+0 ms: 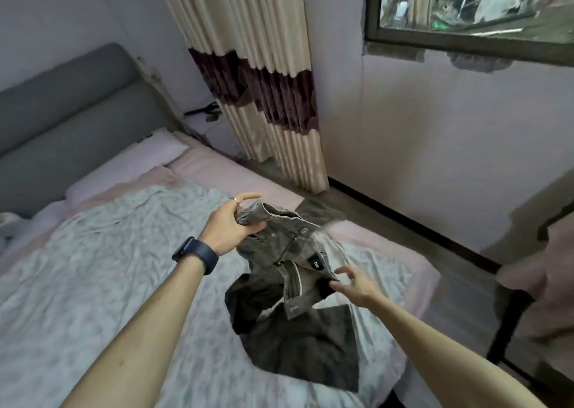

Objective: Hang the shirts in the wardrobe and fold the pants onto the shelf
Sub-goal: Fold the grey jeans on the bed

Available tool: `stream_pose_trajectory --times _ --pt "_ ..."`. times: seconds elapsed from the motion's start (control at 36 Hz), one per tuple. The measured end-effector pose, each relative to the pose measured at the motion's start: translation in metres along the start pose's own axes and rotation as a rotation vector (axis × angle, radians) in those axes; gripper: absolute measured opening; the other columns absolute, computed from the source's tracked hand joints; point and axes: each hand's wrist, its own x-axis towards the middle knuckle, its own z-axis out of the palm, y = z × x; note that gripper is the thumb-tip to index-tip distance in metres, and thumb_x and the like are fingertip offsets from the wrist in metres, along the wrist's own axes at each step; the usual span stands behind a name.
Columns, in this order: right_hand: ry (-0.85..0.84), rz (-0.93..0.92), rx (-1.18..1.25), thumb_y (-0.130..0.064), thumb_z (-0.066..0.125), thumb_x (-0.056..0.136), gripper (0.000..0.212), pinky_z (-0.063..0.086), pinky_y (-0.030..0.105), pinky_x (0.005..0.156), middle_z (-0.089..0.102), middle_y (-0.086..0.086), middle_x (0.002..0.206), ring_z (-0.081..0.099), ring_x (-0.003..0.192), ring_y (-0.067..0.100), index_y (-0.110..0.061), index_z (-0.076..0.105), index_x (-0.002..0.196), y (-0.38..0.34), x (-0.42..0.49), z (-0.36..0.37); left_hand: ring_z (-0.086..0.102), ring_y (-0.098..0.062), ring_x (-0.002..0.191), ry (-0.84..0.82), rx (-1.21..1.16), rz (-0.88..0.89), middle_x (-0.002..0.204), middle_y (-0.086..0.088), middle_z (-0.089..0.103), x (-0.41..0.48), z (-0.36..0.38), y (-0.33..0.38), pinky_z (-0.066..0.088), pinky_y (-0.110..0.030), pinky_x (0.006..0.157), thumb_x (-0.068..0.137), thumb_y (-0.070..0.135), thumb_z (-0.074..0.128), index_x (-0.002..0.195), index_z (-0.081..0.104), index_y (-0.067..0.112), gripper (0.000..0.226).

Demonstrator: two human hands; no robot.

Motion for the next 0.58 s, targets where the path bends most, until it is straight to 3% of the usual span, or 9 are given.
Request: stream_pose_trajectory --times 0.06,0.19,0.28,0.36,0.44,0.53,0.58 --pt "-0.024 -0.006 -0.026 -0.037 0.07 0.094 0.04 0.044 0.027 0.093 0.061 0.006 0.129 0.057 0.12 0.021 -0.02 0.062 0.129 -0.007 -0.004 0.009 0.066 -0.023 0.094 0.036 -0.033 -0.012 0.092 -0.003 0.067 -0.018 -0.012 -0.007 0.053 -0.041 0.091 0.08 0.024 0.084 0.12 0.064 0.04 0.047" --pt "-0.07 -0.031 0.014 -0.038 0.057 0.101 0.018 0.052 0.033 0.067 0.075 0.011 0.103 0.072 0.08 0.024 -0.022 0.059 0.11 -0.026 -0.011 0.032 0.068 -0.02 0.094 0.22 -0.073 -0.04 0.095 -0.002 0.072 -0.058 -0.056 -0.014 0.054 -0.04 0.089 0.081 0.025 0.083 0.118 0.066 0.037 0.042" --pt "0.075 -0.107 0.091 -0.036 0.049 0.105 0.018 0.055 0.039 0.071 0.073 0.011 0.095 0.074 0.076 0.027 -0.019 0.054 0.101 -0.059 -0.017 0.03 0.069 -0.016 0.095 0.343 -0.068 -0.03 0.097 0.003 0.073 -0.083 -0.09 -0.017 0.054 -0.04 0.09 0.082 0.027 0.083 0.119 0.065 0.032 0.042" --pt "0.274 -0.231 0.085 -0.033 0.044 0.105 0.02 0.052 0.046 0.08 0.068 0.019 0.093 0.067 0.089 0.042 -0.014 0.049 0.102 -0.124 -0.023 0.009 0.067 -0.003 0.094 0.501 -0.092 -0.029 0.101 0.009 0.073 -0.113 -0.129 -0.021 0.054 -0.029 0.086 0.081 0.028 0.083 0.112 0.064 0.037 0.037" --pt "0.327 -0.345 0.104 -0.029 0.04 0.105 0.02 0.054 0.047 0.075 0.066 0.025 0.094 0.065 0.08 0.043 -0.009 0.044 0.106 -0.213 -0.036 -0.021 0.066 -0.002 0.093 0.716 -0.144 -0.031 0.097 0.011 0.071 -0.146 -0.174 -0.019 0.05 -0.019 0.079 0.079 0.025 0.085 0.099 0.062 0.041 0.034" --pt "0.343 -0.469 0.091 -0.018 0.042 0.101 0.012 0.045 0.029 0.049 0.06 0.017 0.096 0.056 0.065 0.026 -0.009 0.043 0.109 -0.295 -0.057 -0.045 0.067 -0.002 0.092 0.89 -0.21 -0.04 0.096 0.013 0.07 -0.181 -0.218 -0.014 0.051 -0.021 0.079 0.077 0.025 0.087 0.093 0.061 0.038 0.033" --pt "0.358 -0.503 0.111 -0.014 0.045 0.099 0.014 0.041 0.024 0.047 0.056 0.012 0.1 0.055 0.072 0.028 -0.009 0.046 0.112 -0.342 -0.072 -0.058 0.066 -0.004 0.093 0.943 -0.226 -0.054 0.096 0.014 0.069 -0.198 -0.241 -0.009 0.05 -0.026 0.08 0.076 0.03 0.087 0.094 0.061 0.037 0.033"
